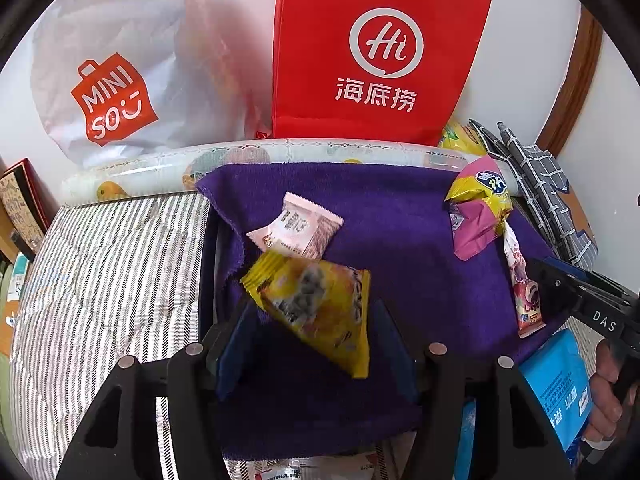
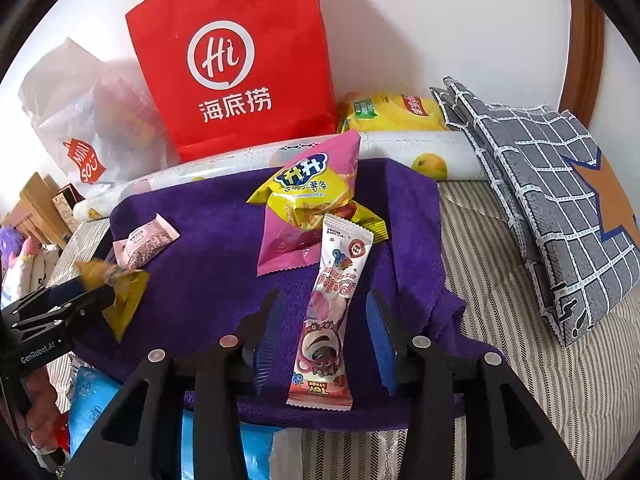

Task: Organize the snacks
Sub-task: 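Open the left tool dropping the chip bag while the right tool releases the ice-cream packet, then move both tools back toward the scattered snacks beside the blue tissue pack, then grasp the green snack bag with the left tool while the right tool grasps the blue snack bag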

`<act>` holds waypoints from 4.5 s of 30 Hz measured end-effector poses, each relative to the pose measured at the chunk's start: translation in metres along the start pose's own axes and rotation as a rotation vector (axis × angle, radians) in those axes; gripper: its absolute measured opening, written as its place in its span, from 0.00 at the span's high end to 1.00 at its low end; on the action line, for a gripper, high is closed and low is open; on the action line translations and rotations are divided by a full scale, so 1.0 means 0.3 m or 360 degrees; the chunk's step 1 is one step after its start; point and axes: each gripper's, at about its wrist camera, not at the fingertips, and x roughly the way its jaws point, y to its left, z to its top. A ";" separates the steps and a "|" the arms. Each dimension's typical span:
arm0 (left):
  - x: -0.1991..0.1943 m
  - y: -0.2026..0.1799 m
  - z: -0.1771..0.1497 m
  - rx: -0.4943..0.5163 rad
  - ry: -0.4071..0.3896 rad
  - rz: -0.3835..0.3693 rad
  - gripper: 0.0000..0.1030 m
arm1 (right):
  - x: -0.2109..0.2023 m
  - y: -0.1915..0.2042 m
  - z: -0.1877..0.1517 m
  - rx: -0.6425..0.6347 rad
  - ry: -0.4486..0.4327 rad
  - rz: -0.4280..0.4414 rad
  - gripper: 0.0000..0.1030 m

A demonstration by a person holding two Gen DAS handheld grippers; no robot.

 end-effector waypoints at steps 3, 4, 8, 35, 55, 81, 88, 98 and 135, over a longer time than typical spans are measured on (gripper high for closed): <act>0.000 0.005 0.003 -0.0016 -0.0002 0.0007 0.36 | -0.003 0.000 -0.001 0.0004 -0.0002 -0.0001 0.58; -0.002 0.007 0.004 -0.0024 -0.0005 0.0012 0.36 | -0.004 -0.001 0.000 0.0004 -0.0001 -0.0001 0.58; -0.009 0.012 0.008 -0.0035 -0.0018 0.0037 0.32 | -0.016 -0.002 0.004 0.0005 -0.0004 -0.0006 0.53; -0.169 -0.039 0.006 -0.0017 -0.0225 -0.0166 0.16 | -0.197 0.001 0.036 -0.0081 -0.0400 -0.0146 0.18; -0.245 -0.038 0.001 -0.0061 -0.0259 -0.0235 0.17 | -0.430 0.034 -0.238 -0.0126 -0.0344 -0.0183 0.19; -0.470 0.099 -0.285 -0.0061 -0.0156 -0.0116 0.16 | -0.294 0.151 -0.460 -0.0044 -0.0005 -0.0026 0.25; -0.454 0.103 -0.375 -0.0076 -0.0078 -0.0100 0.16 | -0.290 0.111 -0.467 -0.0041 -0.0012 0.0020 0.55; -0.477 0.042 -0.470 -0.0047 -0.0025 -0.0182 0.16 | -0.405 0.086 -0.514 -0.0052 -0.0114 0.0028 0.59; -0.391 -0.160 -0.540 0.0140 0.0041 -0.0241 0.53 | -0.451 0.012 -0.687 -0.0145 -0.0006 0.0043 0.45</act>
